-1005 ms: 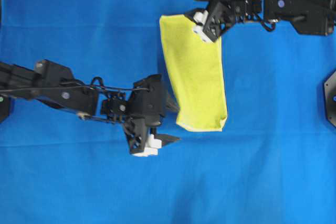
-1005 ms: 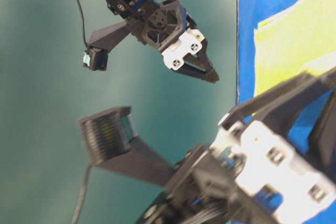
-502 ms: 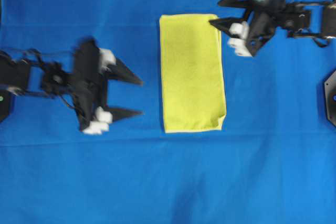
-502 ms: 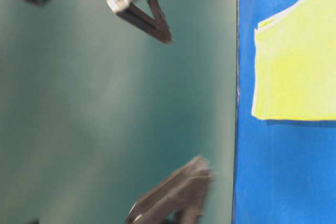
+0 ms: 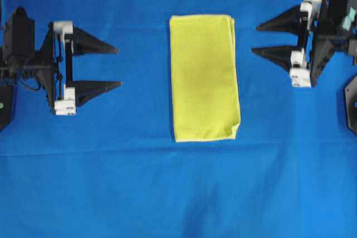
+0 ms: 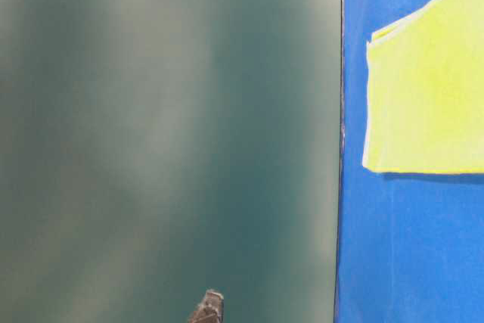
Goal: Fold the yellow towel.
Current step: 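Move both grippers to the strip's top corners and pinch them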
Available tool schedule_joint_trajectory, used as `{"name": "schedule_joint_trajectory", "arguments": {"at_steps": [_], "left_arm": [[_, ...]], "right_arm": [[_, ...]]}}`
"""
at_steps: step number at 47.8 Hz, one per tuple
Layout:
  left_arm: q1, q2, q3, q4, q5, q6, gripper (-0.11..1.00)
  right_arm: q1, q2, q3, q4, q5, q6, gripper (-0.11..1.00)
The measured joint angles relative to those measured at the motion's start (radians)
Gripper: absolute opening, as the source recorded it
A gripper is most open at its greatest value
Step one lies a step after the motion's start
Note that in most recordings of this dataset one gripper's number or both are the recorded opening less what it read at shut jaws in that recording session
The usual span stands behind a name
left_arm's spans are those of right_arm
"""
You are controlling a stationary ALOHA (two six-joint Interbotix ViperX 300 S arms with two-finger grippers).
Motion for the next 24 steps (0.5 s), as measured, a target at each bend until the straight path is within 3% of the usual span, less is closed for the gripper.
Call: {"name": "schedule_joint_trajectory", "arguments": {"at_steps": [14, 24], "left_arm": [[0.006, 0.041, -0.023, 0.002, -0.005, 0.0, 0.8], [0.106, 0.163, -0.115, 0.002, 0.032, 0.002, 0.8]], "right_arm": [[-0.009, 0.0, -0.002, 0.006, 0.003, 0.0, 0.62], [-0.101, 0.081, -0.043, 0.014, 0.107, 0.0, 0.62]]}}
